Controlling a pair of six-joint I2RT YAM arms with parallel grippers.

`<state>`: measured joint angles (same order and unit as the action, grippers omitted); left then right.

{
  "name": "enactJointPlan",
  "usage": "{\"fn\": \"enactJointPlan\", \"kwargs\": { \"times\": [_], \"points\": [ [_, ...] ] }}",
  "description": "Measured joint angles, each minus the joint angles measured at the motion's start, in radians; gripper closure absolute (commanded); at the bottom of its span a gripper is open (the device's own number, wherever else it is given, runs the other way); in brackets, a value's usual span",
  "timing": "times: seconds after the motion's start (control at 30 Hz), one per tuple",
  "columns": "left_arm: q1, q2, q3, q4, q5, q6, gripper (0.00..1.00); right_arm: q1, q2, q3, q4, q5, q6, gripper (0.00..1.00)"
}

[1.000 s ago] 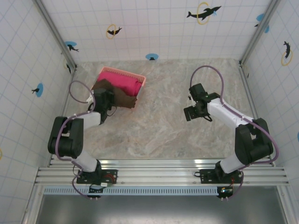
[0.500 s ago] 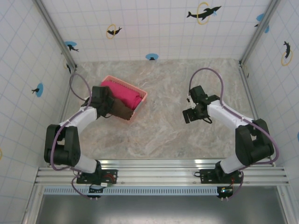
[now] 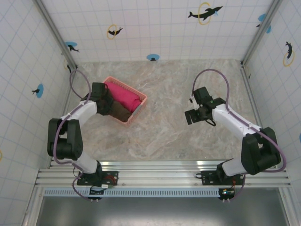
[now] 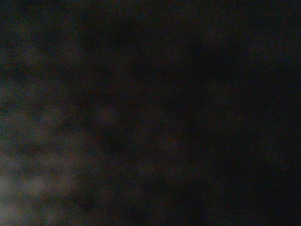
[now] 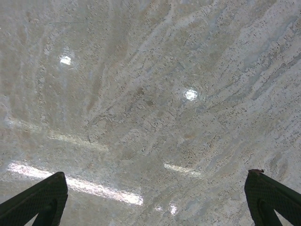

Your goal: Roll up the long pants

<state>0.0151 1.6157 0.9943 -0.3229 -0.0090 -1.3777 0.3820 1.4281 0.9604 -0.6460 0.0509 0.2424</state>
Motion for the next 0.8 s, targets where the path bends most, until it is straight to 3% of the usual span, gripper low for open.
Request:
{"fn": "enactJointPlan", "kwargs": {
  "times": [0.03, 0.1, 0.17, 0.43, 0.8],
  "points": [
    [0.000, 0.020, 0.020, -0.013, -0.001, -0.001, 1.00, 0.000, 0.000, 0.001, -0.001, -0.003, 0.001, 0.12],
    [0.002, 0.071, 0.071, -0.050, -0.005, -0.003, 1.00, 0.004, 0.000, 0.010, -0.003, -0.010, 0.005, 0.59],
    [0.007, 0.117, 0.119, -0.089, -0.006, -0.004, 1.00, 0.015, 0.002, 0.042, -0.011, -0.017, 0.008, 1.00],
    [0.016, 0.242, 0.271, -0.220, -0.008, -0.026, 1.00, 0.125, 0.181, 0.452, -0.023, -0.072, 0.023, 1.00],
    [0.016, 0.304, 0.336, -0.282, -0.010, -0.036, 1.00, 0.283, 0.721, 1.197, -0.058, -0.312, 0.098, 1.00]
  ]
}}
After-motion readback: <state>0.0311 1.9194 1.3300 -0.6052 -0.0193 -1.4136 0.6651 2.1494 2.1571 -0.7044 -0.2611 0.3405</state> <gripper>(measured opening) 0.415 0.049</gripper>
